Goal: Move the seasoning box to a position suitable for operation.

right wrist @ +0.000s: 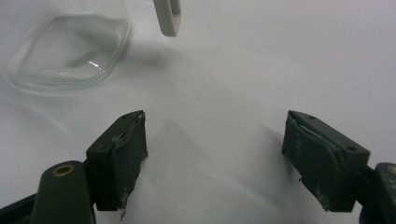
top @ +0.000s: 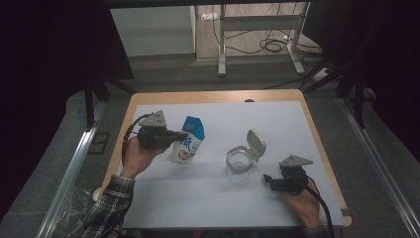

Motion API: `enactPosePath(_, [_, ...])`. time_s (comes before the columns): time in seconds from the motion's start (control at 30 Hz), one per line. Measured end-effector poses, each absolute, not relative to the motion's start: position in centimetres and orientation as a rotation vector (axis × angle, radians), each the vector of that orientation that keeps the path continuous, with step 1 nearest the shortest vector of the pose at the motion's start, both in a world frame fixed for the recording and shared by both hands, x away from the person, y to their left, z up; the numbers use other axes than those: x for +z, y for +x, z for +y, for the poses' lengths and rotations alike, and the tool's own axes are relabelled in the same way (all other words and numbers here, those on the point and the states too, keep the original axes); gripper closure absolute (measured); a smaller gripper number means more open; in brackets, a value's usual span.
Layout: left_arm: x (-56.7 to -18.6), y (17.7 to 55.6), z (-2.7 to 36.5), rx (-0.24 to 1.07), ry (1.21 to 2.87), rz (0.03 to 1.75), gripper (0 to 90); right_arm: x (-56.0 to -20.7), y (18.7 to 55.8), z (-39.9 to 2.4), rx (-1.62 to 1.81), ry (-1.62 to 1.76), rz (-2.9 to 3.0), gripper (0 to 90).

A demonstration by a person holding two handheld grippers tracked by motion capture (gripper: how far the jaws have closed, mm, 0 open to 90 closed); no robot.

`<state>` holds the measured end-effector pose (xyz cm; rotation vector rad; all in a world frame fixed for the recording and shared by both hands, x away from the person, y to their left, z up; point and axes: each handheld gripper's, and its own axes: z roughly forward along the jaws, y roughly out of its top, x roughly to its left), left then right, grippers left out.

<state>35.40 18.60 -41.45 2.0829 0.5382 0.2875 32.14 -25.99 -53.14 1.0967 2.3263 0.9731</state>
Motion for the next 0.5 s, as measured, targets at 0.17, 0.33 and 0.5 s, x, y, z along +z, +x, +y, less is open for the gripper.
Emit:
enactPosePath(0.17, [-41.0,34.3,17.8,0.293,2.096,0.528,90.0,-53.1,32.1,-26.0,0.974,1.097,2.328,22.7])
enactPosePath(0.33, [-40.8,33.1,17.1,0.306,2.087,0.518,90.0,-53.0,32.0,-25.9,0.968,1.089,2.322,23.9])
enactPosePath(0.5, [-41.0,32.1,16.8,0.302,2.06,0.517,90.0,-52.6,31.4,-25.8,0.991,1.078,2.32,25.0])
